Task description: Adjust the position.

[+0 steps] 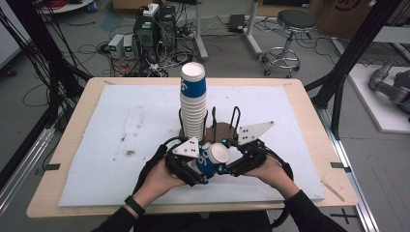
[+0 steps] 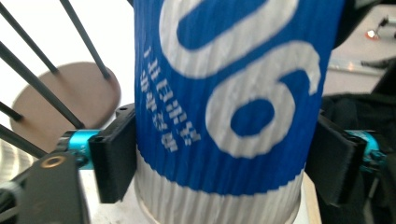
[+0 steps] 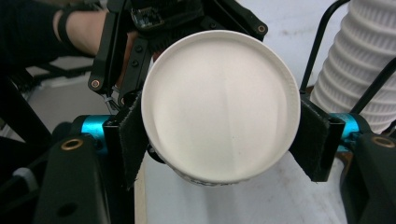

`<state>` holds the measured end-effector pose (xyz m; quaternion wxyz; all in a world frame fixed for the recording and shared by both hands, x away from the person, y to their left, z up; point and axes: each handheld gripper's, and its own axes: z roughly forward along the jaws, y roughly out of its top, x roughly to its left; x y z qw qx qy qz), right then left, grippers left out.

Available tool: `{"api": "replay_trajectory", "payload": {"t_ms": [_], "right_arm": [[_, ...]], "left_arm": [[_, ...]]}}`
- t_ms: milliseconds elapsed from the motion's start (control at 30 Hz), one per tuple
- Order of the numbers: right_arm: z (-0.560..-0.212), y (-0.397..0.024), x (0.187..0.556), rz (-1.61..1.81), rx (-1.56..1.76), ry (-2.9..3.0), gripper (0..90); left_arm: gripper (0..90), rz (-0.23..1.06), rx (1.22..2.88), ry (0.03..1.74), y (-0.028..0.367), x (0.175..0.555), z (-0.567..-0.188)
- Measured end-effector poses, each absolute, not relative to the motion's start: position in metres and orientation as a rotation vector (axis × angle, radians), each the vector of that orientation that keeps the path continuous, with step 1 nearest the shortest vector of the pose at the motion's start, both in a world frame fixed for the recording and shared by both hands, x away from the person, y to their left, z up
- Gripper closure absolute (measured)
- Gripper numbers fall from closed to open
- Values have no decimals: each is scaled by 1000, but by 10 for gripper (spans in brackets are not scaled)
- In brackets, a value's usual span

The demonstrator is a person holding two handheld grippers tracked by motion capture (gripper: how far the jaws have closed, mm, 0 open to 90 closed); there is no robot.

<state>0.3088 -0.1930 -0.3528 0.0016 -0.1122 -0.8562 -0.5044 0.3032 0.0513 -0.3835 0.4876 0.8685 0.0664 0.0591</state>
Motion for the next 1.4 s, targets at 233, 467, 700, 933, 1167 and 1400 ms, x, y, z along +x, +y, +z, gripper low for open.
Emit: {"api": "replay_trajectory", "payload": {"t_ms": [233,467,700,933,1167,1400], "right_arm": [[-351,-209,313,-1819,-393,-2495,298],[-352,-214,312,-1979,-403,-2328,298],[-356,-212,312,-1991,-405,-2269,299],[-357,-213,314,-1950,-402,-2294,297],[-356,-211,315,-1864,-395,-2433,218],[-347,-210,315,-1663,-311,-2686,202]], "left_arm": [[71,94,1814,242,68,307,-391],[71,-29,1657,255,73,309,-395],[162,-94,1613,263,81,311,-394],[186,-93,1645,254,84,312,-393],[187,-55,1746,246,86,313,-387],[191,41,1959,201,79,309,-378]]}}
